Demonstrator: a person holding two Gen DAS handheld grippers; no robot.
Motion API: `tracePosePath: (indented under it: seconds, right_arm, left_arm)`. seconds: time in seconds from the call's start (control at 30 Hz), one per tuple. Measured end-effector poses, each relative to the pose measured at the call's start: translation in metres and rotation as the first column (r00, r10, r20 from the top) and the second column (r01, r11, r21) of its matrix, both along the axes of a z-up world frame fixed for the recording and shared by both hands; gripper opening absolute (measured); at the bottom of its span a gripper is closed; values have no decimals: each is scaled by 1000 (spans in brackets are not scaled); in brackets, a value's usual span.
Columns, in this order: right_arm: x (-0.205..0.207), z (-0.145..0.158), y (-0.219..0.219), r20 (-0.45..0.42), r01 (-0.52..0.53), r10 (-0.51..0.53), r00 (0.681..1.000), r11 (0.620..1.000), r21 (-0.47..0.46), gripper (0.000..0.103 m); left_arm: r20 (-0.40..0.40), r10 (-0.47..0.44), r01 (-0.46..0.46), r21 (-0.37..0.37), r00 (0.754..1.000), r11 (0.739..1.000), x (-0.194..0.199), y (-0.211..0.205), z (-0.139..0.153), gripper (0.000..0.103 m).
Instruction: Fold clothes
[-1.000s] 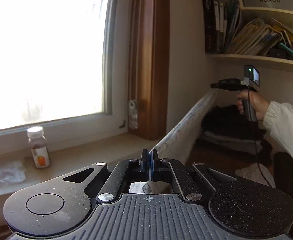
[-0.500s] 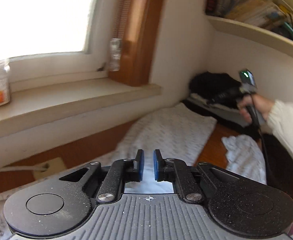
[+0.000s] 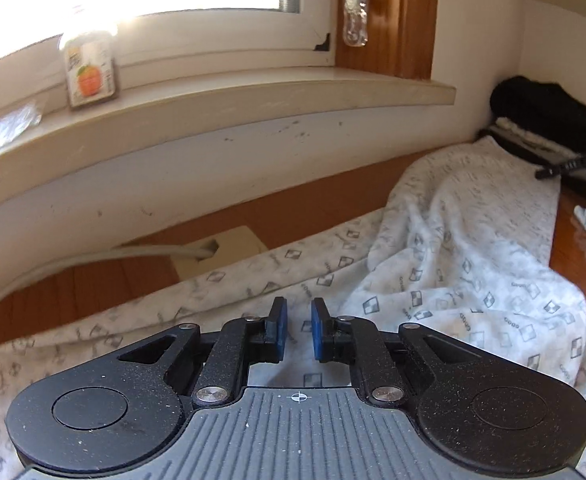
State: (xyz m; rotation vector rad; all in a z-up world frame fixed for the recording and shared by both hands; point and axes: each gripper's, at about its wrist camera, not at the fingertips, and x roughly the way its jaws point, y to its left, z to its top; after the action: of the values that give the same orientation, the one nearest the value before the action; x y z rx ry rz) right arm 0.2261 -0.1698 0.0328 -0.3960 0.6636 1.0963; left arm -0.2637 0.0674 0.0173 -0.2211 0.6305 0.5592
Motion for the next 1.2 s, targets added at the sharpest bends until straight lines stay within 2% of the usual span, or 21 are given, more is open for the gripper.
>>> tracePosePath:
  seconds: [0.1,0.17,0.23,0.37,0.4,0.47,0.57,0.63,0.67,0.7,0.77,0.8,0.83,0.87,0.9,1.0,1.07,1.1,1.13,1.2]
  right_arm:
    - [-14,4,0,54,12,-11,998,1000,-13,31]
    - [-33,10,-1,77,-30,27,997,999,37,37]
    - [-50,12,1,66,-79,75,995,994,73,39]
    - [-68,-4,6,88,-135,131,987,990,39,39]
    - [-67,-9,3,90,-140,135,987,989,54,40]
    - [-62,-15,-2,64,-140,135,989,987,83,43]
    - [-55,-17,-6,22,-142,140,990,984,105,45]
    - [-59,-19,-5,38,-146,143,989,985,96,46]
    - [-60,-19,-5,47,-147,143,989,985,92,46]
    - [-62,-20,-4,56,-148,144,988,985,88,46]
    - [-61,-19,-5,47,-146,142,989,985,93,47]
    - [-59,-19,-5,38,-145,142,989,985,97,47]
    - [-59,-19,-6,36,-145,142,989,985,99,47]
    - [-60,-18,-6,37,-145,142,989,985,98,47]
    - [-60,-18,-6,38,-145,142,989,985,98,47]
    - [-59,-18,-6,36,-146,143,989,984,100,47]
    - [-59,-18,-5,35,-150,148,988,984,100,47]
    - [-59,-18,-5,35,-151,148,988,983,100,47]
    - [-60,-18,-5,36,-151,148,988,983,100,47]
    - [-60,-18,-5,36,-151,148,988,983,100,47]
  left_arm:
    - [4,13,-13,-2,1000,1000,-9,-1,-1,15]
    - [-1,19,-19,10,1000,1000,-11,-2,1,15]
    - [-6,26,-25,22,1000,999,-14,-3,2,16]
    - [-16,39,-38,46,999,998,-19,-5,5,21]
    - [-19,42,-41,52,999,998,-21,-6,6,22]
    - [-24,49,-47,64,999,997,-23,-7,7,27]
    - [-7,30,-29,88,1000,996,-11,7,17,44]
    - [-59,-6,12,99,998,995,7,18,16,57]
    - [-94,-22,31,101,995,994,16,23,13,58]
    - [-131,-36,49,101,991,994,24,27,9,58]
    - [-132,-52,68,117,990,991,30,31,7,57]
    - [-125,-58,73,117,990,990,30,32,7,52]
    - [-119,-63,78,117,991,990,30,33,7,23]
    - [-112,-54,68,126,992,990,27,34,9,5]
    - [-104,-38,52,139,994,989,24,35,12,1]
    - [-38,49,-41,201,998,979,6,40,27,0]
    - [13,119,-119,232,993,965,-5,45,39,1]
    - [13,154,-152,243,988,958,-7,48,41,1]
    - [1,182,-177,240,983,955,-7,51,42,9]
    - [-8,189,-183,214,982,959,-8,53,39,19]
